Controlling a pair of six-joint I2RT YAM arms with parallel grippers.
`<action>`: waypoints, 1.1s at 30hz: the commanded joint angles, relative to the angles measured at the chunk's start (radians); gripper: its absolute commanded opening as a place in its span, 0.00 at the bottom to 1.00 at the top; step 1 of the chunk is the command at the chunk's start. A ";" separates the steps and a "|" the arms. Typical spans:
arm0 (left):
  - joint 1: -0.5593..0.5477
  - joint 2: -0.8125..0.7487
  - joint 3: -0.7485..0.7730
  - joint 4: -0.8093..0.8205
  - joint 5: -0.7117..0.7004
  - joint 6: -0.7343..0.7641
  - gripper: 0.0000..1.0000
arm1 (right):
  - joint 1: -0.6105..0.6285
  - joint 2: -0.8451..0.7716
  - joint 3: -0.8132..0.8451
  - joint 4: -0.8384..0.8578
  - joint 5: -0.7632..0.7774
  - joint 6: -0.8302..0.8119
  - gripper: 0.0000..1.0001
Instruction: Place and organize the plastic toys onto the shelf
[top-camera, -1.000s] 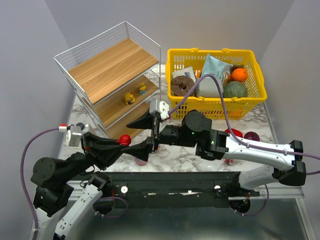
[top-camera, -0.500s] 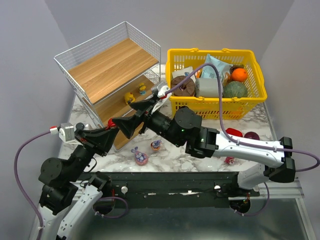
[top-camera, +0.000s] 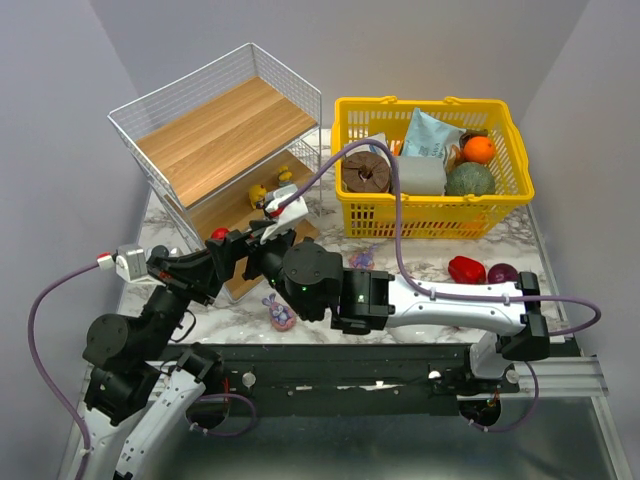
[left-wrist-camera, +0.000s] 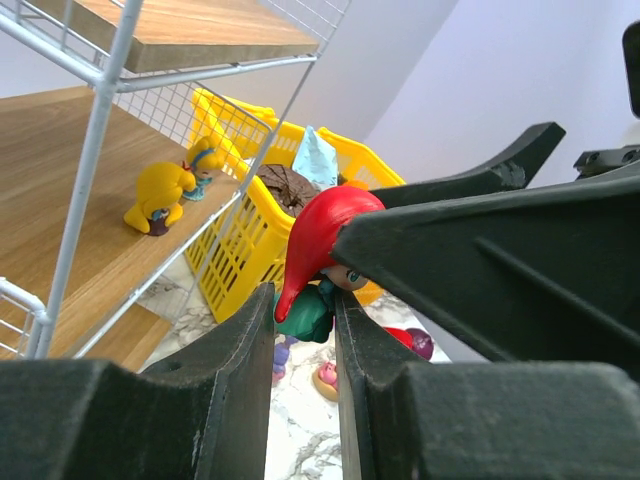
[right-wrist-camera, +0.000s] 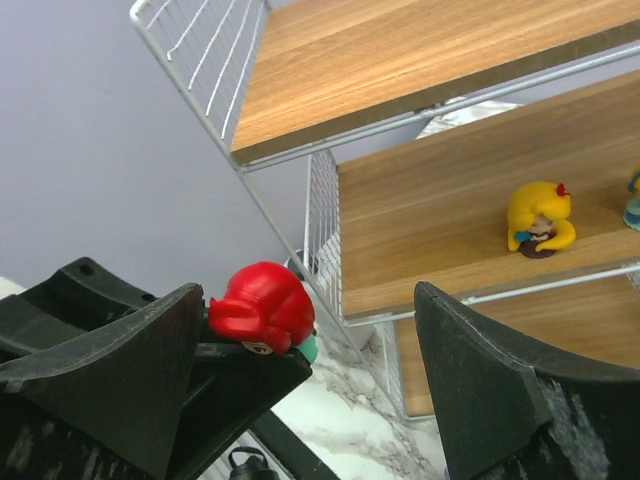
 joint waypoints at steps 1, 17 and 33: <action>0.006 0.006 -0.013 0.047 -0.035 -0.004 0.00 | 0.021 0.039 0.085 -0.061 0.136 0.026 0.89; 0.006 0.018 -0.021 0.040 -0.072 0.029 0.00 | 0.025 0.136 0.214 -0.202 0.116 0.119 0.66; 0.006 0.013 -0.035 0.040 -0.058 0.040 0.00 | 0.025 0.157 0.244 -0.243 0.122 0.135 0.31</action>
